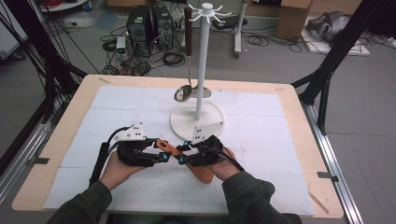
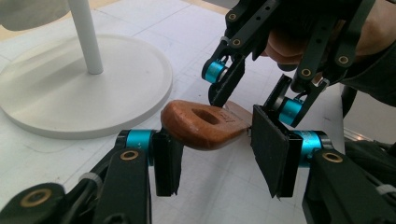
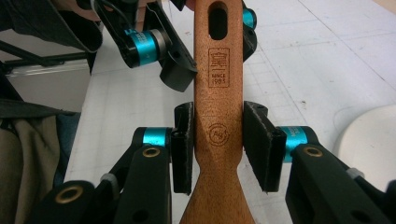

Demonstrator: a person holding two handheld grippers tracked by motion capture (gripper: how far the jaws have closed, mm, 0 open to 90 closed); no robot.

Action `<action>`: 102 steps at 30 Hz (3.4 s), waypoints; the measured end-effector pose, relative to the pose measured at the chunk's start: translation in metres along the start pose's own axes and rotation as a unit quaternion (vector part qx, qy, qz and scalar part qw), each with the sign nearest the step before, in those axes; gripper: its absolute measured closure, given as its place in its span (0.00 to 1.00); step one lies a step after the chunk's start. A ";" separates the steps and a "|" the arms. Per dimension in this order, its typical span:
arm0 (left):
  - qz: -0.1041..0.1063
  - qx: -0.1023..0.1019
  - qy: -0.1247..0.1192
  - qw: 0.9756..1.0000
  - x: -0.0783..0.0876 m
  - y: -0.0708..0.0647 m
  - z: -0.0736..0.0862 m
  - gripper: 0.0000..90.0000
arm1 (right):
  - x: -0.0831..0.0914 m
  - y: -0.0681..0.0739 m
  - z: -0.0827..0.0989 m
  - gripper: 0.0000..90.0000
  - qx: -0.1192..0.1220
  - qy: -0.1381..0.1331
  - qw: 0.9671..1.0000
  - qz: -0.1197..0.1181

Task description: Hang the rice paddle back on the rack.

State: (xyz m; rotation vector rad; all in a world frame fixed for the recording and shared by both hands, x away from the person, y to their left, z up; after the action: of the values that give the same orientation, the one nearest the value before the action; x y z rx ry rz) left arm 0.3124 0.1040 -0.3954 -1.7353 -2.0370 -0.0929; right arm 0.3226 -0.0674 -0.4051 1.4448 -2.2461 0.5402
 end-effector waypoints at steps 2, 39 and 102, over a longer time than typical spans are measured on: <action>-0.001 0.001 0.000 1.000 0.001 0.000 0.000 0.62 | -0.001 0.001 0.000 0.72 0.001 0.000 1.000 0.000; 0.022 -0.015 -0.019 0.999 0.005 -0.007 -0.004 0.77 | 0.006 0.001 0.003 0.74 -0.005 0.027 0.999 -0.017; 0.069 -0.035 -0.033 0.996 0.017 -0.018 -0.008 0.74 | 0.010 0.012 -0.012 0.91 0.025 0.034 0.996 -0.083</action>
State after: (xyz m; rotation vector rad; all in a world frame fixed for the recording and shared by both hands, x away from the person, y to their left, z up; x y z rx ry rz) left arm 0.2962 0.1130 -0.3772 -1.9411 -1.9760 -0.0651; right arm 0.3096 -0.0639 -0.3911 1.5961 -2.0512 0.5865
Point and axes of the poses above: each handheld gripper's, and its own axes: x roughly backward along the jaws, z roughly out of its underside, y roughly to its left, the point moved 5 cm from there along -x, roughly forward along the jaws, and after that the axes turned 14 degrees about z, right-handed, at the moved point
